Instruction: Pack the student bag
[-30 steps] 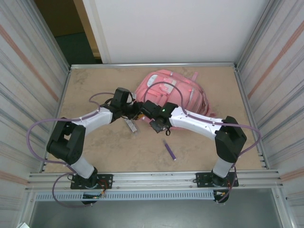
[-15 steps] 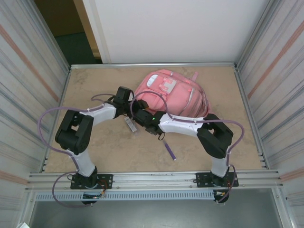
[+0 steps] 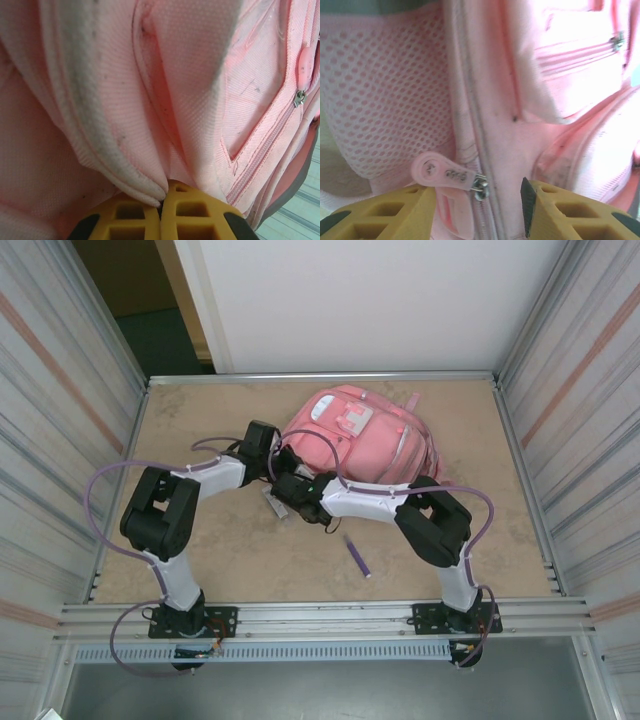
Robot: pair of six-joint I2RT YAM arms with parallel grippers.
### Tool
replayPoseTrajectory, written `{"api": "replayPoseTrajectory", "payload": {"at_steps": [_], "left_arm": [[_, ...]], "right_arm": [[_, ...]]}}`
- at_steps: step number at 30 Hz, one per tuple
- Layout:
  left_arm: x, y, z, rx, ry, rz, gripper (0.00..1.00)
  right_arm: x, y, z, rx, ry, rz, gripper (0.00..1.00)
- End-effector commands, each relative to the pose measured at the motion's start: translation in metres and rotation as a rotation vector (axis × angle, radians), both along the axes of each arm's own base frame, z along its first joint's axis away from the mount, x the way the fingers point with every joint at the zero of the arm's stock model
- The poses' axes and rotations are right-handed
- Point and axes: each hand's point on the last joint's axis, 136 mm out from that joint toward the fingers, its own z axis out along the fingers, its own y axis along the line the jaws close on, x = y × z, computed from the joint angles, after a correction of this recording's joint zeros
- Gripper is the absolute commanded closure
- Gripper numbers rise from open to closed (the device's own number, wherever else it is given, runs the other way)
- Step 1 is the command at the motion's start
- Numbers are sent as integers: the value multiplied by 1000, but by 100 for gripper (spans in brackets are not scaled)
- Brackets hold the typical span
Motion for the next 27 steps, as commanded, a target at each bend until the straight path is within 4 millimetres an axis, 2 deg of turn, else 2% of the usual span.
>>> {"api": "replayPoseTrajectory", "payload": {"at_steps": [1,7,11,12,15,19,22,27], "left_arm": [[-4,-3,13,-35,-31,-44,100],[-8,-9,19,-68,-31,-77,100],[-10,-9,19,-65,-28,-82,100],[-11,-8,18,-64,-26,-83,100],[-11,-7,18,-65,-28,-80,100],[-10,-6,17,-65,-26,-72,100],[-10,-7,18,-74,-24,-76,100],[-10,-8,18,-81,-19,-75,100]], "right_arm": [[-4,-1,10,16,-3,-42,55],[-5,6,2,40,10,-53,69],[-3,4,-5,12,-7,-63,72],[-4,5,-7,12,0,-60,72],[-10,10,-13,14,32,-47,58],[-15,18,-18,12,32,-33,50],[-11,17,-19,0,2,-53,50],[0,19,-10,-6,-62,-90,56]]}}
